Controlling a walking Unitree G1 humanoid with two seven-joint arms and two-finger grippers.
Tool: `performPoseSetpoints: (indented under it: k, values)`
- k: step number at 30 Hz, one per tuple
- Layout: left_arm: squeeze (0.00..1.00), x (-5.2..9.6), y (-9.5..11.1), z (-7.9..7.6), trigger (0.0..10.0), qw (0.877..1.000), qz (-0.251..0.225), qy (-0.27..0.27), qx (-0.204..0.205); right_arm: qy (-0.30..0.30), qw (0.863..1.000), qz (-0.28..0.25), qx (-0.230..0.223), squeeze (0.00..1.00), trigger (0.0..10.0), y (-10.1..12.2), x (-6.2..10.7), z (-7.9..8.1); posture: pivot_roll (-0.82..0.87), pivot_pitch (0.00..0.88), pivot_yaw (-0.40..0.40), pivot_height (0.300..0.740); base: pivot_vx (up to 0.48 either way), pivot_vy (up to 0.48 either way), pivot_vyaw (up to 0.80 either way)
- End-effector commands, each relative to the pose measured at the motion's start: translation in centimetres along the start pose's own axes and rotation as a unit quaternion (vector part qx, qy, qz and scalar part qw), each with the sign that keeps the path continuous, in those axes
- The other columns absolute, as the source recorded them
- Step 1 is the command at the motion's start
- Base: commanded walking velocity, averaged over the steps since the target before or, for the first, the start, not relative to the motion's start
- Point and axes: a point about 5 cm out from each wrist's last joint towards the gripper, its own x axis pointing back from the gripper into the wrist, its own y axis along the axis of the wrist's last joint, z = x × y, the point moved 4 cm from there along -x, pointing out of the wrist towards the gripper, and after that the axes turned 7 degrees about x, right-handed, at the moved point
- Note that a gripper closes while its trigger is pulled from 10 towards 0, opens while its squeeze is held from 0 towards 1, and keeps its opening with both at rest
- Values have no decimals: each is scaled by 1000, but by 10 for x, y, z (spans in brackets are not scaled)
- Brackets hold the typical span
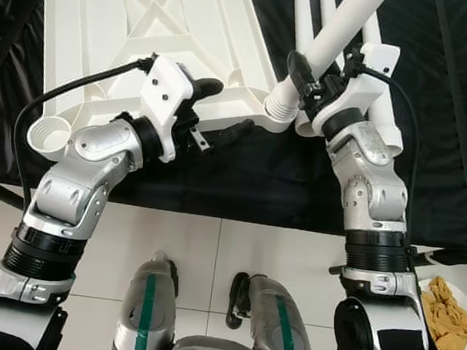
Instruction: Building children table
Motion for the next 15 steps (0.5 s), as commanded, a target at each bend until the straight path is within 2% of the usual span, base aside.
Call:
performPoseSetpoints:
  k: [1, 15]
  values:
    - [0, 0, 3, 1, 10000, 1000, -1, 7, -8, -18, 998, 57, -1, 0, 10000, -28, 4, -7, 70, 71, -33, 740, 0, 0, 0]
    - [0, 1, 5, 4, 10000, 1000, -6, 16, -9, 16, 995, 75, 57, 0, 10000, -33, -3, 5, 69, 70, -36, 740, 0, 0, 0]
